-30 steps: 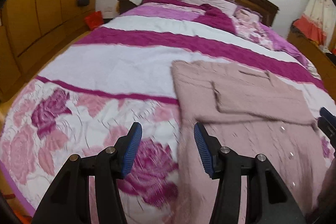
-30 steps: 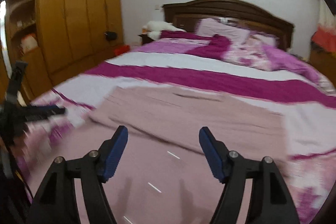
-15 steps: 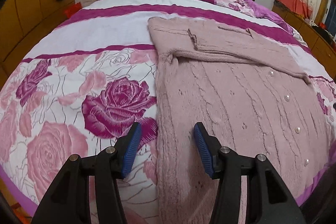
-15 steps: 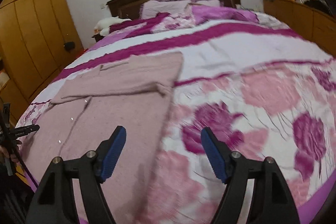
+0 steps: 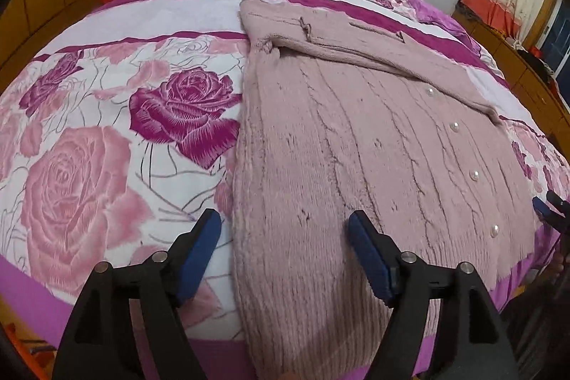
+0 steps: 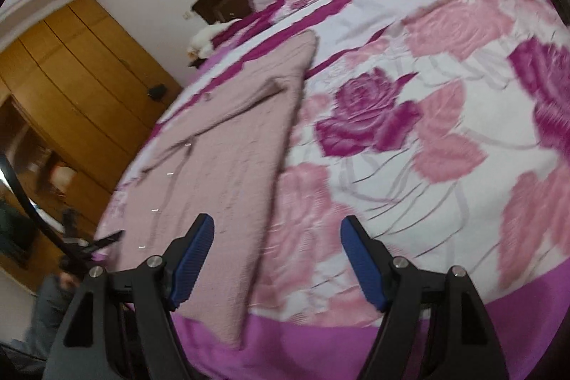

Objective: Fold small clothes
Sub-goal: 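Move both grippers to the ribbed hem of the cardigan, then grasp the ribbed hem with both grippers and lift it toward the collar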

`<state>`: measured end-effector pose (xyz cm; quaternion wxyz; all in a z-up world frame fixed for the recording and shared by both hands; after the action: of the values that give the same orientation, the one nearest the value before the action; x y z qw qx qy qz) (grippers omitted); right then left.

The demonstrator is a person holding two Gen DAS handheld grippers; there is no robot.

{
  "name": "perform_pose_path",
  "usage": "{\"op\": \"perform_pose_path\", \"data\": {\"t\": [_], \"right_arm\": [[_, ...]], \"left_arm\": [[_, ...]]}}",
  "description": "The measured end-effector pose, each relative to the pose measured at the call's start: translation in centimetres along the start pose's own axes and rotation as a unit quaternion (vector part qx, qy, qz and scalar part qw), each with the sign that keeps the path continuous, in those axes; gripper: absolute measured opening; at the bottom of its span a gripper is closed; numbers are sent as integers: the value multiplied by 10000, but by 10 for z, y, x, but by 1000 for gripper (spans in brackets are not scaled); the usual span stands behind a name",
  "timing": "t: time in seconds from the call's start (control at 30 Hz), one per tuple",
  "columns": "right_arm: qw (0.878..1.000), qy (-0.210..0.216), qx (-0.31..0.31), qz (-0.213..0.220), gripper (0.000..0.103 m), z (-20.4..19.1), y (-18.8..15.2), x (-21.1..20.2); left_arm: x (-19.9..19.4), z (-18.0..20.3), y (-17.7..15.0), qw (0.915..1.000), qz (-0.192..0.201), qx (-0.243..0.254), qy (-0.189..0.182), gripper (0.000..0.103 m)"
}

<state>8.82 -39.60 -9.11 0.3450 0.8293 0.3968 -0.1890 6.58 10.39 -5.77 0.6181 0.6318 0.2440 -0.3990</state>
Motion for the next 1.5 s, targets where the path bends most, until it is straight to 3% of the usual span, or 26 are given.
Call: {"op": "perform_pose_path", "data": {"t": [0.17, 0.37, 0.5, 0.6, 0.67, 0.73, 0.8, 0.9, 0.93, 1.0, 1.1, 1.17, 1.23, 1.27, 1.33, 1.37, 1.4, 1.5], "right_arm": [[9987, 199, 5, -473, 77, -8, -20, 23], [9892, 848, 2, -1199, 77, -28, -62, 51], [9905, 828, -123, -1091, 77, -36, -58, 62], [9937, 897, 227, -639, 69, -25, -32, 68], [9918, 1007, 564, -542, 62, -15, -20, 75], [9871, 1237, 846, -558, 62, -9, -19, 78], [9839, 1379, 942, -641, 62, -9, -26, 79], [9715, 1765, 1166, -1067, 61, -12, -46, 83], [9699, 1760, 1177, -1201, 61, -16, -55, 87], [9784, 1459, 812, -1219, 58, -26, -65, 93], [9847, 1115, 769, -1098, 37, -25, -65, 101], [9840, 994, 1105, -984, 10, -15, -65, 103], [9834, 977, 1206, -944, 7, -9, -63, 103], [9844, 958, 1162, -913, 7, -11, -62, 103], [9876, 871, 1009, -828, 7, -9, -64, 93], [9890, 832, 953, -761, 7, -11, -64, 90], [9901, 806, 911, -697, 7, -13, -64, 84], [9916, 780, 836, -602, 7, -12, -58, 77]], "left_arm": [[-6, -2, -15, 9994, -59, -278, -180, 52], [-22, 1, -40, 9909, -139, -778, -1090, 52], [-12, 7, -25, 9917, -87, -616, -1122, 59], [-1, 2, -1, 9933, 191, -584, -982, 59], [9, -1, 9, 9920, 274, -752, -971, 59], [11, 1, 8, 9922, 212, -752, -969, 59], [3, 6, -1, 9906, 144, -650, -1197, 59], [-11, 14, -23, 9813, 41, -734, -1779, 59], [-13, 15, -26, 9791, 35, -762, -1886, 59], [-13, 12, -30, 9748, 70, -962, -2014, 59], [-6, 5, -27, 9711, 106, -1203, -2060, 59], [-6, 3, -26, 9696, 113, -1285, -2081, 59], [-6, 6, -26, 9714, 119, -1207, -2040, 59], [-6, 7, -25, 9736, 110, -1162, -1963, 54], [-7, 6, -27, 9796, 51, -1100, -1682, 32], [-7, 3, -29, 9830, -5, -1118, -1453, 13], [-7, 0, -31, 9835, -26, -1197, -1357, 1], [-6, -12, -35, 9763, -30, -1534, -1529, 0]]}}
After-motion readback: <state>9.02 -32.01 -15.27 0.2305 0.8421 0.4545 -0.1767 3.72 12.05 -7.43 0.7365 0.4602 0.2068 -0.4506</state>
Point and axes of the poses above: each gripper's, at about its wrist camera, not at the fingertips, and x roughly the way its jaws point, z to its right, y to its top, the point moved 2 cm from there along x, roughly the way its jaws point, and after that the axes turned 14 degrees about x, right-handed, at the moved point
